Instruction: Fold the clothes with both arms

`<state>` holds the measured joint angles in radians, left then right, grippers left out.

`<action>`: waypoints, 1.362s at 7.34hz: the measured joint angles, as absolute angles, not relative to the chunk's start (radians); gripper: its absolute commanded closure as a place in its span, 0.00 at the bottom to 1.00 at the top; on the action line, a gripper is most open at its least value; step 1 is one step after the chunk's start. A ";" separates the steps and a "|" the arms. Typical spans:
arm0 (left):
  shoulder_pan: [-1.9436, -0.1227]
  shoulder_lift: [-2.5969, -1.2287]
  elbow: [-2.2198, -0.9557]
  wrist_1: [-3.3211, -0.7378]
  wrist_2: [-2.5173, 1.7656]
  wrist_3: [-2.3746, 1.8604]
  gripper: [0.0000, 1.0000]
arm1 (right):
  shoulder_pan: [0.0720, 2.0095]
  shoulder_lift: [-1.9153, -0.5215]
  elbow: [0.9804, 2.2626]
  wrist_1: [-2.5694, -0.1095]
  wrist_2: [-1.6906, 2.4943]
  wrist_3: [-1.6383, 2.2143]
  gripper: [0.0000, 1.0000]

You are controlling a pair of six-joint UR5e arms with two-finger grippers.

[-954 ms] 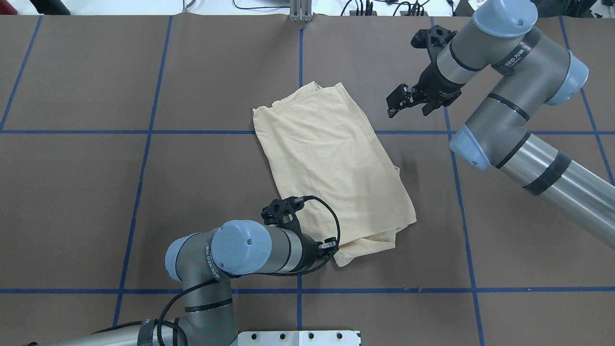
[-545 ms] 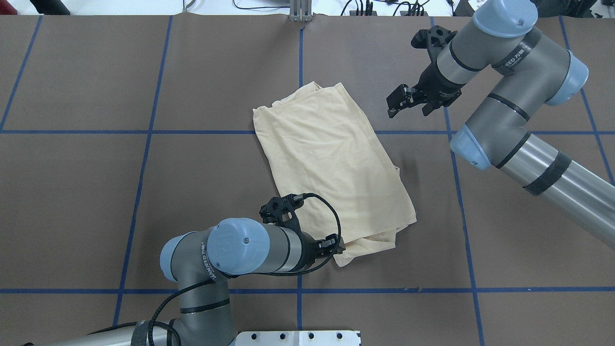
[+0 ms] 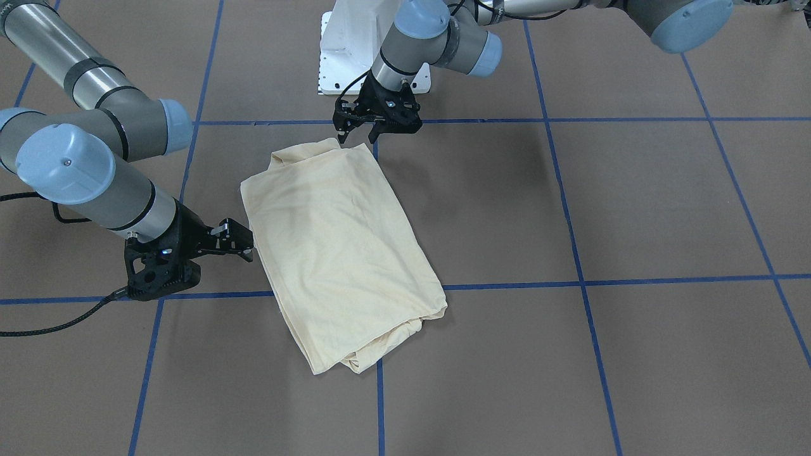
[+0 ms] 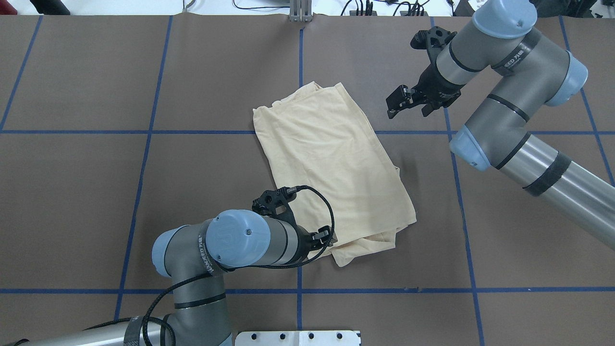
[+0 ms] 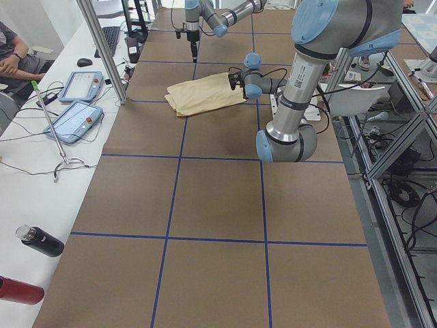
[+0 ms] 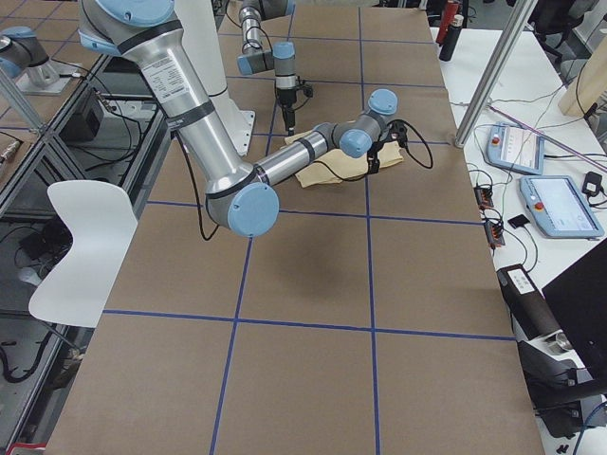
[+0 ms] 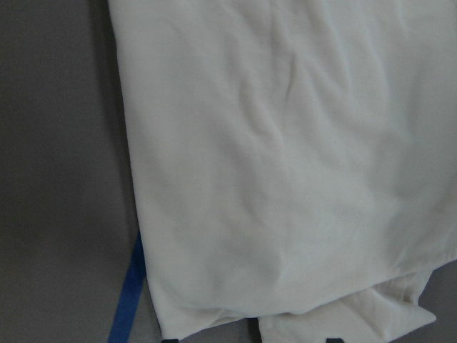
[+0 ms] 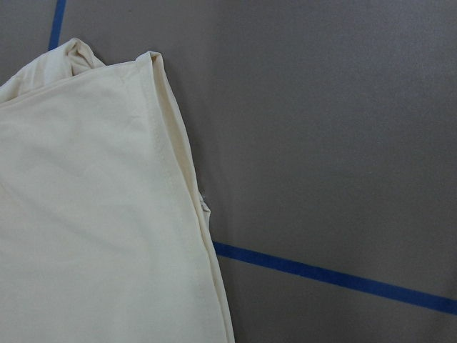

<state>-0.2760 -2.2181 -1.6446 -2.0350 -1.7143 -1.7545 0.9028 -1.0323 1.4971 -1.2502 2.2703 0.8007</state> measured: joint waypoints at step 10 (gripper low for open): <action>-0.411 -2.287 -1.500 -1.926 -1.705 -1.722 0.43 | 0.900 -1.032 1.494 -1.250 2.269 0.801 0.01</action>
